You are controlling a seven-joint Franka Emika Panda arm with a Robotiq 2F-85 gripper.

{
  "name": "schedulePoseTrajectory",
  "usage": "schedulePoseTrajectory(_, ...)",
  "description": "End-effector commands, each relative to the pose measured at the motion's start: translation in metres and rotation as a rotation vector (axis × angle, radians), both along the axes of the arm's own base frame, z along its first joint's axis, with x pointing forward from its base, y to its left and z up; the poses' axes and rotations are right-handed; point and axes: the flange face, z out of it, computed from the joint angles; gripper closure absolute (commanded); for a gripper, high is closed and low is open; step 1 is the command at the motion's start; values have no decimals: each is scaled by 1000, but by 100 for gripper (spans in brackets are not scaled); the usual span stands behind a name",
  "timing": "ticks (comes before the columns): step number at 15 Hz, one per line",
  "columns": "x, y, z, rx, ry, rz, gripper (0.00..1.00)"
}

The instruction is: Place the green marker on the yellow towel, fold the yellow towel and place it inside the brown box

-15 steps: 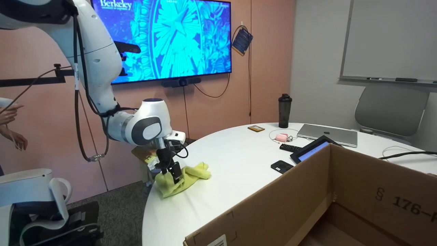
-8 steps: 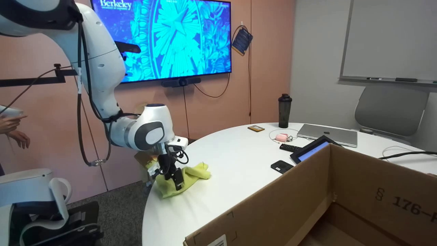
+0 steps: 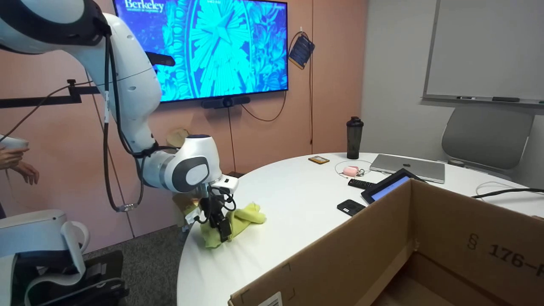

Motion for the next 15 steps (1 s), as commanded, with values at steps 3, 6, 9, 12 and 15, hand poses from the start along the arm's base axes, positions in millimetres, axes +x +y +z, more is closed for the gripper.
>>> schedulePoseTrajectory(3,14,-13,3,-37,-25,-74,72)
schedulePoseTrajectory(6,18,-23,24,-37,-40,-70,92)
schedulePoseTrajectory(9,22,-36,50,-26,-63,-70,91)
schedulePoseTrajectory(12,27,-54,85,-9,-109,-94,98)
schedulePoseTrajectory(15,39,-81,128,0,-176,-135,97)
